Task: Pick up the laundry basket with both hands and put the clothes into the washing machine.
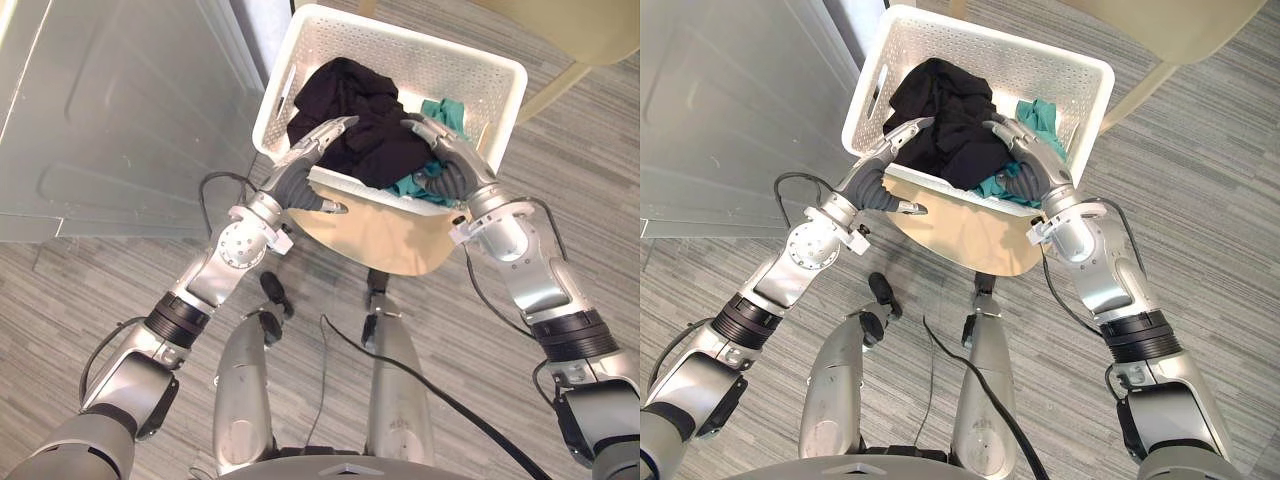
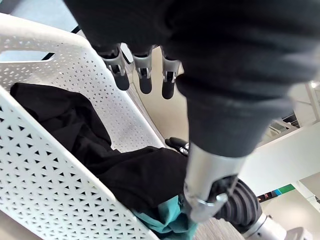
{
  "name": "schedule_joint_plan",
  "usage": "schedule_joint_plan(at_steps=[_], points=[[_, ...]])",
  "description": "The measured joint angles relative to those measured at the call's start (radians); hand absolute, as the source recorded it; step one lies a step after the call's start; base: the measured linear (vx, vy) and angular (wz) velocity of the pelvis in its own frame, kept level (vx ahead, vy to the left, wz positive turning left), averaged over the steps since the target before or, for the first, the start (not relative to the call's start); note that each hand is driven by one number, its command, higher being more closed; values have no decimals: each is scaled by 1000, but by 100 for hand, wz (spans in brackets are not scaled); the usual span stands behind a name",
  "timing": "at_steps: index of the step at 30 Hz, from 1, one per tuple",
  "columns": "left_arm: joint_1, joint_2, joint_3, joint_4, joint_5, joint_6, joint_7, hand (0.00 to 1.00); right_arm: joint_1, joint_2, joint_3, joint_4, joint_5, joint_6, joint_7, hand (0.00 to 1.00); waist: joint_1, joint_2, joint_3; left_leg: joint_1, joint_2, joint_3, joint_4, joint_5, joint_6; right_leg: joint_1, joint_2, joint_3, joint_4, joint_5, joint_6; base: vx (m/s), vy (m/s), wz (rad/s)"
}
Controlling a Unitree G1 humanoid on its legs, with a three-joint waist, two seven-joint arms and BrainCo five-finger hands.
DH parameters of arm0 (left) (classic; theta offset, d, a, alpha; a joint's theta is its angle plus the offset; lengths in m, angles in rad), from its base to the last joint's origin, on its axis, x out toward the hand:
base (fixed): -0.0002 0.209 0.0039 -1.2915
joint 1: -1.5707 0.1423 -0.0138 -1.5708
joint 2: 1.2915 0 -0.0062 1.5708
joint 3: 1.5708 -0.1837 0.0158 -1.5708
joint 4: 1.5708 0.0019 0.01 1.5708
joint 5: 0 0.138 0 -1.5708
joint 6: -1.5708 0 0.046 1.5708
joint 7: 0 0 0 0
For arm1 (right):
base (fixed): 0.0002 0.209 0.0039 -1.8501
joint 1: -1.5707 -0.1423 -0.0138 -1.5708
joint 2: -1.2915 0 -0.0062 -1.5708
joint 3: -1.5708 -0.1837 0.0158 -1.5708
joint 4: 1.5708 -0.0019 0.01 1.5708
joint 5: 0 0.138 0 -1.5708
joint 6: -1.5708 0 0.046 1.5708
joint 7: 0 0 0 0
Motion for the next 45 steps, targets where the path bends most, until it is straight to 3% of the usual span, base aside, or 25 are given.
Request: schedule_joint_plan(at_steps=[7,12,19,22,25,27,32,39,45], points=[[46,1,7,-2,-17,0,-47,0,-3,-33,-33,-284,100,-14,1,0,2,-5,-3,-17,9,-18,35,-19,2,2,-1,-8,20,-24,3,-25,-14,4],[103,1,44,-10,-20,0,-78,0,-8,-197,-30,-370,107,-16,34,0,4,-9,-4,-24,10,-34,45,-22,1,12,-2,-30,18,-22,12,0,-10,5],[134,4,42,-12,-31,0,-105,0,-42,-254,21,-371,130,-22,96,0,7,-79,-41,-32,21,-42,58,-33,-1,15,4,-39,14,-26,13,2,-6,0],[139,3,44,-20,-41,0,-105,0,-140,-253,135,-357,129,-26,120,0,10,-86,-44,-35,21,-44,58,-34,-2,18,5,-46,4,-24,11,0,0,0],[140,0,50,-22,-42,1,-105,0,-267,-232,272,-236,125,-23,131,0,24,-86,-44,-42,25,-44,57,-33,-1,20,8,-54,-15,-16,3,-3,-1,-1],[141,-7,79,-22,-60,4,-103,0,-369,-162,337,-104,119,1,132,0,29,-86,-44,-56,26,-47,56,-31,1,19,11,-60,-36,3,1,0,0,0],[140,-39,117,-23,-79,15,-90,0,-491,-58,383,43,92,42,155,0,50,-86,-44,-74,26,-61,53,-24,9,19,13,-78,-52,13,2,14,-3,5],[142,-69,118,-24,-100,27,-91,0,-537,-24,462,191,86,105,285,0,58,-95,-39,-85,12,-91,20,-1,5,28,8,-116,-65,13,-3,4,-22,14],[151,-87,118,-23,-97,47,-92,0,-549,-6,488,268,40,124,367,0,57,-121,-27,-84,25,-101,-21,32,-6,43,31,-139,-99,23,-20,-11,-60,5]])
